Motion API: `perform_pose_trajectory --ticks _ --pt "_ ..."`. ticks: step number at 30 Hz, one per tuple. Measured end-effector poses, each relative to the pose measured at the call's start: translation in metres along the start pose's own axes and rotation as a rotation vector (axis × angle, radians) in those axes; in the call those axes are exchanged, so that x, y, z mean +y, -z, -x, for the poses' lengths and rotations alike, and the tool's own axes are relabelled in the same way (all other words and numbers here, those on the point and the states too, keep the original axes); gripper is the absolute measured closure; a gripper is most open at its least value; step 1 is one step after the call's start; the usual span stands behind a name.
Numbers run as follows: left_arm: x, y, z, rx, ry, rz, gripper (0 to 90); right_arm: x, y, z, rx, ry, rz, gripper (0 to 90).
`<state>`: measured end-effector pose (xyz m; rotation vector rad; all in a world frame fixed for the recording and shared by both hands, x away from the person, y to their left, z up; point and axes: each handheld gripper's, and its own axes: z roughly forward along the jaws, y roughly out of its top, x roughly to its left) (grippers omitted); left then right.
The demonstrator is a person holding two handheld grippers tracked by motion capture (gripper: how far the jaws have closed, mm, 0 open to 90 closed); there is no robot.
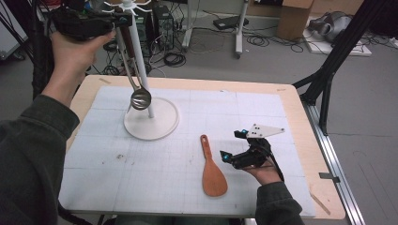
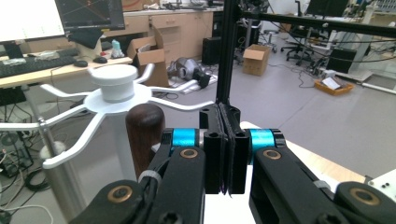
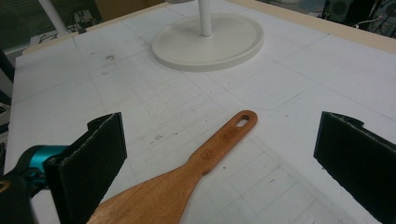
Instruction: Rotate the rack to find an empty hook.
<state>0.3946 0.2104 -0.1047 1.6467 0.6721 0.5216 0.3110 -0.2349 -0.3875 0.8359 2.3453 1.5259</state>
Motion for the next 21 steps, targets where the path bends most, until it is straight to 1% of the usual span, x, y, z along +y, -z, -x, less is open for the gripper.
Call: perform_pose_trajectory --ticks 5,10,15,21 --pt "0.000 0.005 -0.007 0.005 0.003 0.001 87.9 0.000 -0.001 0.000 0.000 0.000 -0.002 1.4" --pt "0.000 0.008 -0.014 0.001 0.004 0.005 87.8 0.000 -0.001 0.000 0.003 -0.003 -0.005 1.4" --pt "-0.001 0.014 -0.020 0.008 0.003 0.005 87.4 0.000 -0.001 0.000 0.004 -0.002 -0.006 1.4" --pt "-0.001 0.015 -0.025 0.024 0.008 -0.004 87.2 0.000 -0.002 0.000 0.005 0.003 -0.006 1.4"
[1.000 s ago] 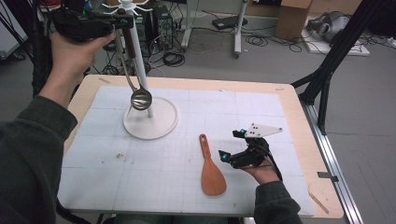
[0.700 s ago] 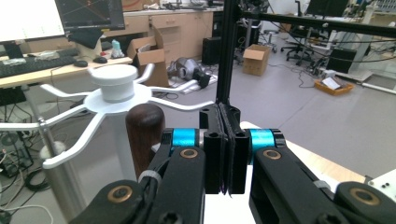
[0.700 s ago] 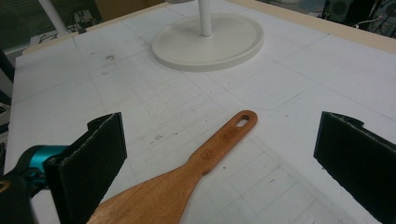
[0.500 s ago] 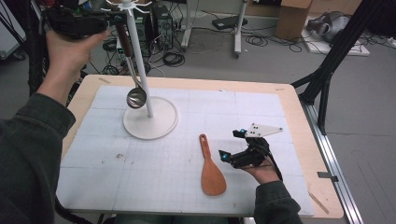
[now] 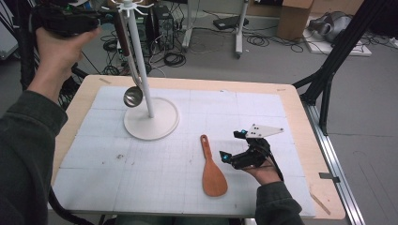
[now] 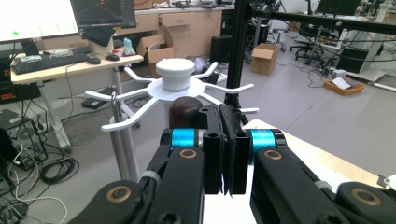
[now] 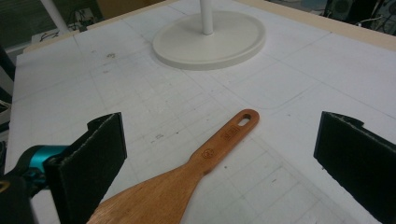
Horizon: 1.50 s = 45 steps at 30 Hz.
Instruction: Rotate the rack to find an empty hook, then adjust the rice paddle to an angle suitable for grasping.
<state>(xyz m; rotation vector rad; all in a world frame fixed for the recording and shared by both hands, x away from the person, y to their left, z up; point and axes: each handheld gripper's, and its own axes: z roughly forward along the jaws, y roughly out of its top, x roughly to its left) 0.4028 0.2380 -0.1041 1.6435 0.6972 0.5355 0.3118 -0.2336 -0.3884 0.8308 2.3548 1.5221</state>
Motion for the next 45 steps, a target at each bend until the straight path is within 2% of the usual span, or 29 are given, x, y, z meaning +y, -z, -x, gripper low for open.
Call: perform_pose_trajectory --ticks 8,12,18,21,25,34,45 --pt "-0.001 0.001 0.007 -0.041 -0.017 0.002 85.5 0.000 0.001 -0.001 -0.004 -0.005 -0.001 1.4" --pt "-0.009 0.004 0.007 -0.055 -0.010 0.005 83.8 0.000 0.001 0.000 -0.007 -0.005 0.002 1.4" --pt "-0.023 0.010 0.008 -0.115 -0.001 -0.004 77.1 0.000 0.001 0.000 -0.013 -0.011 -0.004 1.4" --pt "-0.031 0.013 0.013 -0.124 -0.030 -0.029 72.3 -0.001 0.000 0.000 -0.017 -0.015 -0.006 1.4" --pt "-0.042 0.017 0.019 -0.146 -0.026 -0.033 68.4 -0.001 0.000 -0.001 -0.017 -0.016 -0.011 1.5" --pt "-0.069 0.023 0.030 -0.191 -0.048 -0.067 62.7 -0.001 -0.001 -0.002 -0.021 -0.026 -0.009 1.5" --pt "-0.107 0.033 0.038 -0.206 -0.048 -0.088 54.7 -0.003 -0.003 -0.005 -0.032 -0.020 -0.031 1.7"
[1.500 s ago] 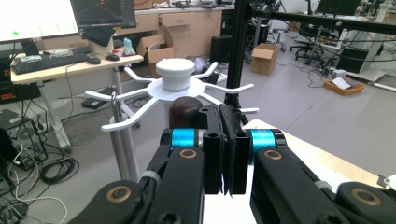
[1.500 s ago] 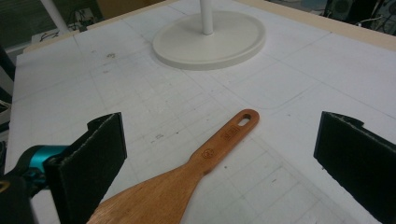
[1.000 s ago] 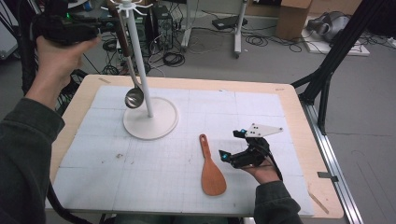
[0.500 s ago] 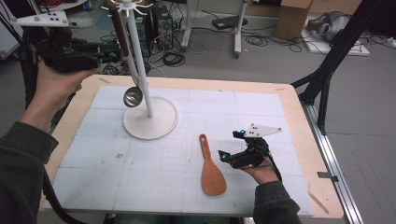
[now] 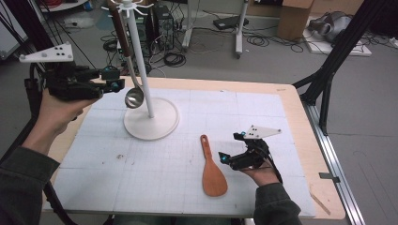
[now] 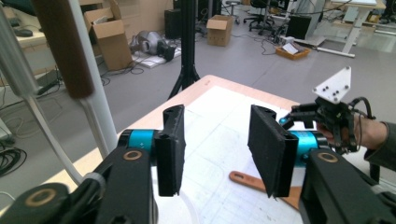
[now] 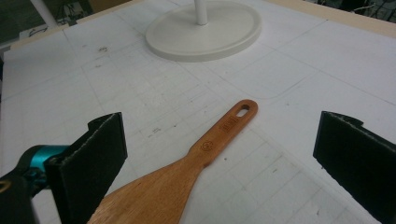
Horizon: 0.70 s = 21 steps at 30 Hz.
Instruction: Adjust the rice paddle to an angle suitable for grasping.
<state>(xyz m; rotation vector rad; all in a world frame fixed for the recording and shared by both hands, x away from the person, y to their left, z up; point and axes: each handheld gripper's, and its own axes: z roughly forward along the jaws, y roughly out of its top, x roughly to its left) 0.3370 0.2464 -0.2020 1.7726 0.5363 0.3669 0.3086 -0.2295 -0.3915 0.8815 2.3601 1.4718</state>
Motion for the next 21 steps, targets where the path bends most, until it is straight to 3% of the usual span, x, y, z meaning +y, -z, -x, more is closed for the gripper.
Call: perform_pose_trajectory --ticks 9,13,17,21 --pt "-0.036 -0.002 0.009 -0.012 0.023 -0.034 42.3 -0.002 -0.004 0.000 -0.002 -0.008 -0.027 1.8" --pt "-0.052 -0.006 0.014 -0.007 0.026 -0.047 36.8 -0.003 -0.003 0.003 -0.033 -0.013 -0.035 15.3" --pt "-0.072 -0.007 0.017 -0.001 0.036 -0.039 33.5 -0.003 -0.005 0.006 -0.040 -0.022 -0.053 19.2" --pt "-0.088 -0.008 0.019 0.002 0.053 -0.057 28.7 -0.002 -0.011 0.007 -0.035 -0.017 -0.083 30.7"
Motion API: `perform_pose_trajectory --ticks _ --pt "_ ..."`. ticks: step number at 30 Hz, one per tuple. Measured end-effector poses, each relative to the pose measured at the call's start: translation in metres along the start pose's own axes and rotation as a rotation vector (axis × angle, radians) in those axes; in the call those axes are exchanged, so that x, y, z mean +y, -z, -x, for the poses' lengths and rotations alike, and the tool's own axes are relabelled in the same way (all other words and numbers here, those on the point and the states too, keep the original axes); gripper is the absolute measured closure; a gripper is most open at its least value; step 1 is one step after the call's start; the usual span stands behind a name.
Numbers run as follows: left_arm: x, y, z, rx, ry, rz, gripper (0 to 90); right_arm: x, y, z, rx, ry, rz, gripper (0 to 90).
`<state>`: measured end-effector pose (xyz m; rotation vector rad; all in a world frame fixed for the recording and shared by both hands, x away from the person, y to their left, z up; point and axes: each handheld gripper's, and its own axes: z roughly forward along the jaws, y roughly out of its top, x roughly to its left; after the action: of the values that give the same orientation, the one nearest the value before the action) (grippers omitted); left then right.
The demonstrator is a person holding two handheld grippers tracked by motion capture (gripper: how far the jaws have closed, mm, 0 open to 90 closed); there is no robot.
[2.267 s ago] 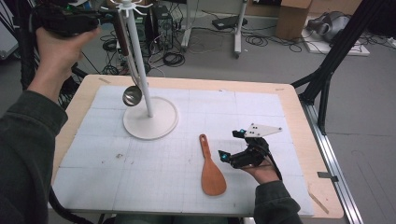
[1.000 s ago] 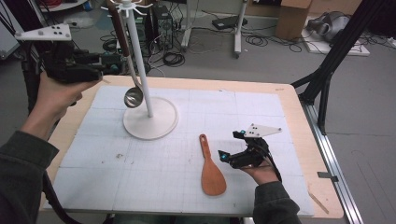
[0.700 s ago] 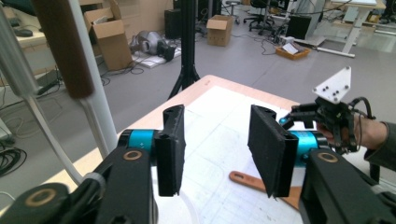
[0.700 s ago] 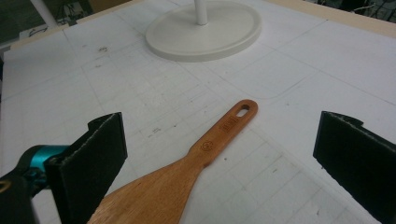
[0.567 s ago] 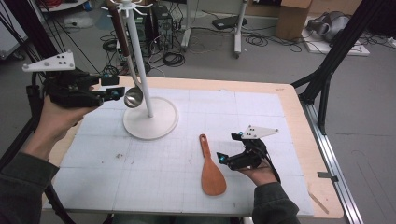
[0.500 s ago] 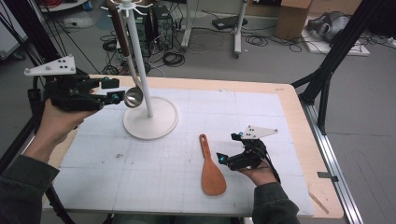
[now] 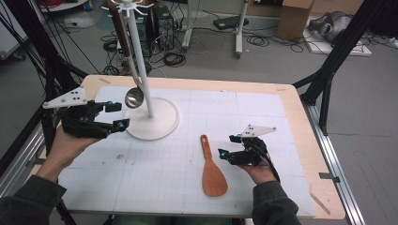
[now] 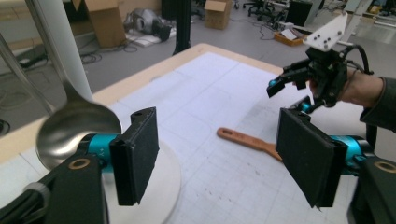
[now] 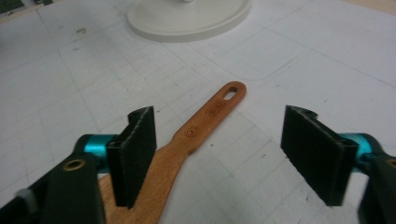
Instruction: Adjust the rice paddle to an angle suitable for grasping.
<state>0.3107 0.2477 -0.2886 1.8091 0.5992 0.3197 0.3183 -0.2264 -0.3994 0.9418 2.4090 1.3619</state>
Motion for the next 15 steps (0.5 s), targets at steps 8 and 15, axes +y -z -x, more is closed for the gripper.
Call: perform_pose_trajectory --ticks 8,15 --pt "-0.022 -0.006 0.009 -0.019 -0.011 -0.030 24.5 0.007 -0.017 0.002 0.036 0.027 -0.069 69.0" --pt "-0.041 -0.006 0.010 -0.004 0.014 -0.052 21.1 0.011 -0.033 0.003 0.034 0.033 -0.120 82.8"
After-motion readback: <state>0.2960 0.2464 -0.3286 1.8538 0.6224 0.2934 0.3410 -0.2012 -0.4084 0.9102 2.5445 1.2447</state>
